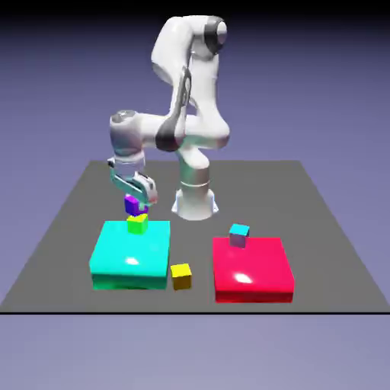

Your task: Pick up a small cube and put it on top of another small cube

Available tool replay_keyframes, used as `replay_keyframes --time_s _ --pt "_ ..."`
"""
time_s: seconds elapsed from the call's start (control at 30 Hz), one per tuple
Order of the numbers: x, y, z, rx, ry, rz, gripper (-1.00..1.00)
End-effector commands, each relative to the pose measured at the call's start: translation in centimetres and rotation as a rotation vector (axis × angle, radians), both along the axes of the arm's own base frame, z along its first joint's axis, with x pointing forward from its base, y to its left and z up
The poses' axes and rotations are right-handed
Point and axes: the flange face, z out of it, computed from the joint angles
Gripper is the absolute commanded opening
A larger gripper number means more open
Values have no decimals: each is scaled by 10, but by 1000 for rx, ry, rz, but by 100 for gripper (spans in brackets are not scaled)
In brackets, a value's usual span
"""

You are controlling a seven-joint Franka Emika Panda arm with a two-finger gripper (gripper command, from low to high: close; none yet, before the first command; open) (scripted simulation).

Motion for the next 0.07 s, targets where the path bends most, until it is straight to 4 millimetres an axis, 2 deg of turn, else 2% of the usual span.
replay_keyframes --time_s 0.0,0.03 --pt "0 0 0 0 0 0 100" --pt "2 -1 12 0 0 0 100"
